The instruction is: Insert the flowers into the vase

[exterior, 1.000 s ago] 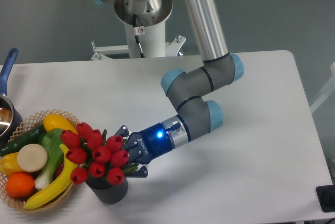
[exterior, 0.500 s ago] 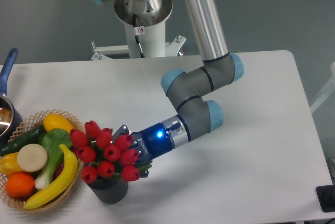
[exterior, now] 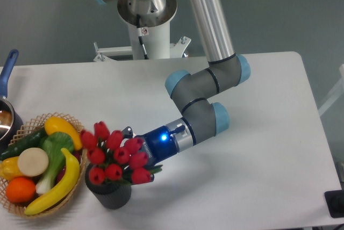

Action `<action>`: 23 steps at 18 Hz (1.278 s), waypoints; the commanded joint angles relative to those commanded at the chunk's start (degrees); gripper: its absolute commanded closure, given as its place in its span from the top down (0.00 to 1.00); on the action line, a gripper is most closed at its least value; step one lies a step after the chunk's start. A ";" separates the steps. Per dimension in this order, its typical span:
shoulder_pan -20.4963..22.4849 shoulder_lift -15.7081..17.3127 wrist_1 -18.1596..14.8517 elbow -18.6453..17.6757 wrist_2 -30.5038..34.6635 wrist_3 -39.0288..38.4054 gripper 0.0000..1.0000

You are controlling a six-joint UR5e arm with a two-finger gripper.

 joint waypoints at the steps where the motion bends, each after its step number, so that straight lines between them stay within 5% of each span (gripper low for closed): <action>1: 0.00 0.09 0.00 0.00 0.00 0.00 0.68; 7: 0.00 0.62 0.00 -0.09 0.09 -0.09 0.74; 10: 0.00 0.97 -0.09 -0.09 0.09 -0.09 0.93; 14: 0.00 1.14 -0.09 -0.44 0.18 0.00 1.00; 23: 0.79 3.25 -0.09 -0.35 6.67 -0.17 1.00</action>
